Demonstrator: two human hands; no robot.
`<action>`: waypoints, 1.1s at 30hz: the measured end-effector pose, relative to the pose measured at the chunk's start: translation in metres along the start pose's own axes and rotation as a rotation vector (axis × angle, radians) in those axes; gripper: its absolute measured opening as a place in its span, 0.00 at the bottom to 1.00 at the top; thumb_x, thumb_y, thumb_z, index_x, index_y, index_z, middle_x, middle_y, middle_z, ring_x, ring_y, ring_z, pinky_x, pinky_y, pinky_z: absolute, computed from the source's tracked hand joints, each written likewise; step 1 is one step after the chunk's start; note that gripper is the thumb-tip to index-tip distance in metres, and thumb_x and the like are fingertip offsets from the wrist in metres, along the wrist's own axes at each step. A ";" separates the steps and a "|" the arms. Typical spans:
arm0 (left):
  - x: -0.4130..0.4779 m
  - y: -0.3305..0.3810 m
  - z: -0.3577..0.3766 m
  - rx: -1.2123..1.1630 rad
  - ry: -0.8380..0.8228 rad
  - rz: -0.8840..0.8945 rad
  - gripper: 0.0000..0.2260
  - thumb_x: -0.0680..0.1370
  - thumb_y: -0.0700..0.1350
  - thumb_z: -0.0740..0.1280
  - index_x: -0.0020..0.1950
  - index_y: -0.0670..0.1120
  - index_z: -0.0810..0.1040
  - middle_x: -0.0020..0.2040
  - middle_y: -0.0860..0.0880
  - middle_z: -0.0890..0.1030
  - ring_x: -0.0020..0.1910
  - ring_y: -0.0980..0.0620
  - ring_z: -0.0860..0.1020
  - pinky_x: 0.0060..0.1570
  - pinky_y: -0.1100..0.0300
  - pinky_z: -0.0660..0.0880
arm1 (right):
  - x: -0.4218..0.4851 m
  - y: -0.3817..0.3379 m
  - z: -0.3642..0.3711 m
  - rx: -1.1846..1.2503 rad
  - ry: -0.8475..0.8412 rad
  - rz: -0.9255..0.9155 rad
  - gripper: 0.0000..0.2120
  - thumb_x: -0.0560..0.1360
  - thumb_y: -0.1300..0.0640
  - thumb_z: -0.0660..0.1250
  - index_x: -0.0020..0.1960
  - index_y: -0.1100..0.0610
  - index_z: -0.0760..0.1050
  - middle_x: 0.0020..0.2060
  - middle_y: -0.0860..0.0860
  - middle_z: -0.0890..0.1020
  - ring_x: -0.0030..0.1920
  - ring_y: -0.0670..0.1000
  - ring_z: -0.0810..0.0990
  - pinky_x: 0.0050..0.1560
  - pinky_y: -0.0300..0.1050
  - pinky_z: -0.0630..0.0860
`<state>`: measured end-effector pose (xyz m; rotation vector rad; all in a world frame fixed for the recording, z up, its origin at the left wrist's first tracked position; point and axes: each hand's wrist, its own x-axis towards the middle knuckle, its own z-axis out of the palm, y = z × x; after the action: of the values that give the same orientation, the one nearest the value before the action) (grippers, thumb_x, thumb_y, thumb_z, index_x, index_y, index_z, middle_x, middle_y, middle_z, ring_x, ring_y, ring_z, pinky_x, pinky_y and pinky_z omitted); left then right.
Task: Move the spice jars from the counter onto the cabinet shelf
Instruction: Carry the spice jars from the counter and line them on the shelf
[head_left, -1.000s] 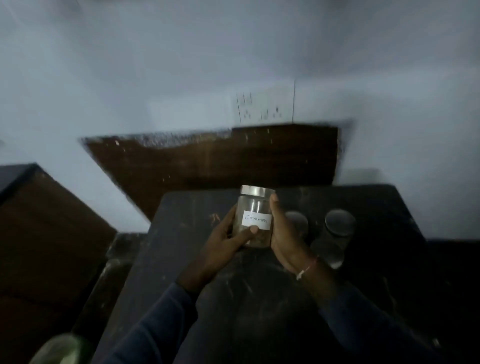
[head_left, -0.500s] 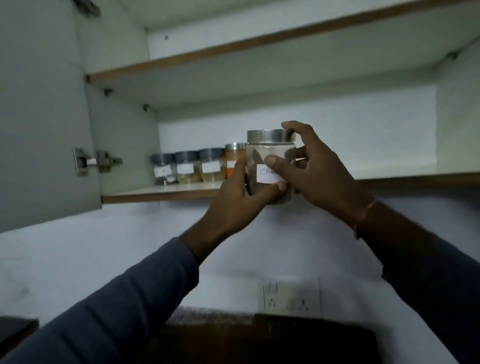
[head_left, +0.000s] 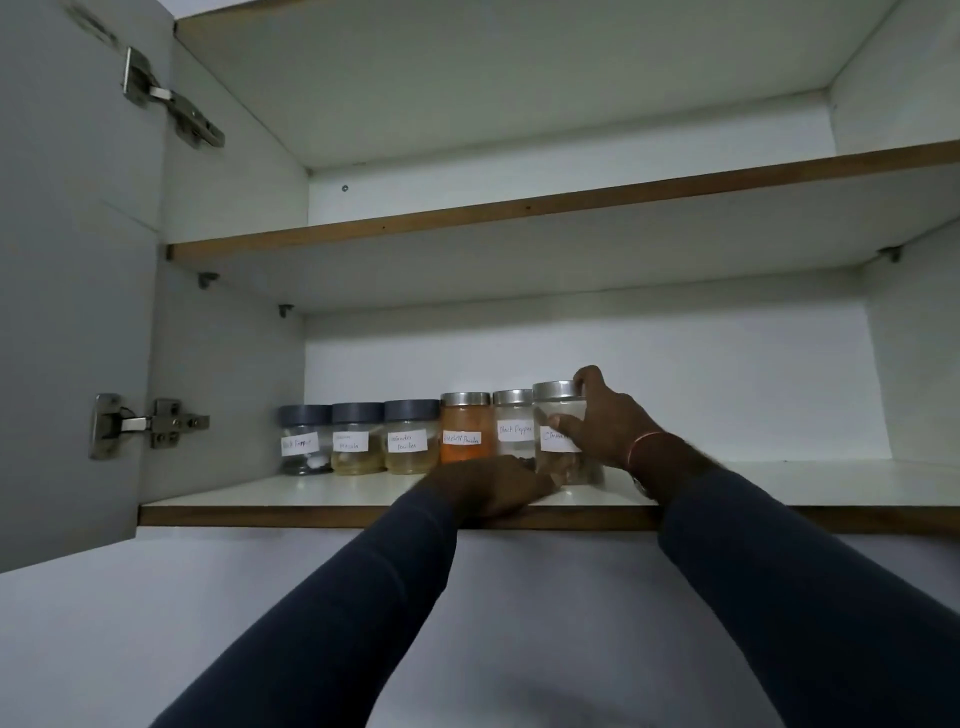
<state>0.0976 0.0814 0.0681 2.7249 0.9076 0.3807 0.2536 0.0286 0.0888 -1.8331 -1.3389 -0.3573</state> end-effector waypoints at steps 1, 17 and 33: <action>0.002 0.001 0.000 0.007 -0.014 0.006 0.25 0.81 0.61 0.52 0.74 0.52 0.65 0.74 0.48 0.67 0.70 0.47 0.68 0.69 0.53 0.61 | 0.007 0.003 0.002 -0.030 -0.012 0.019 0.23 0.76 0.46 0.67 0.63 0.57 0.62 0.51 0.59 0.80 0.51 0.61 0.80 0.51 0.50 0.74; 0.013 0.000 -0.001 0.032 -0.048 0.032 0.23 0.83 0.55 0.49 0.77 0.47 0.59 0.77 0.45 0.60 0.75 0.46 0.61 0.72 0.55 0.57 | 0.081 0.020 0.027 -0.499 0.000 0.099 0.25 0.76 0.49 0.68 0.67 0.59 0.65 0.60 0.60 0.77 0.60 0.60 0.77 0.55 0.51 0.73; 0.003 -0.013 0.020 0.075 0.842 0.136 0.14 0.74 0.48 0.60 0.31 0.44 0.73 0.29 0.48 0.72 0.30 0.51 0.72 0.28 0.61 0.65 | 0.046 0.002 0.016 -0.606 0.279 0.116 0.17 0.75 0.61 0.63 0.63 0.59 0.70 0.54 0.56 0.81 0.54 0.58 0.81 0.47 0.47 0.72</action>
<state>0.0990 0.0903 0.0459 2.6796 0.9002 1.6214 0.2697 0.0709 0.1075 -2.2287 -0.9850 -1.0018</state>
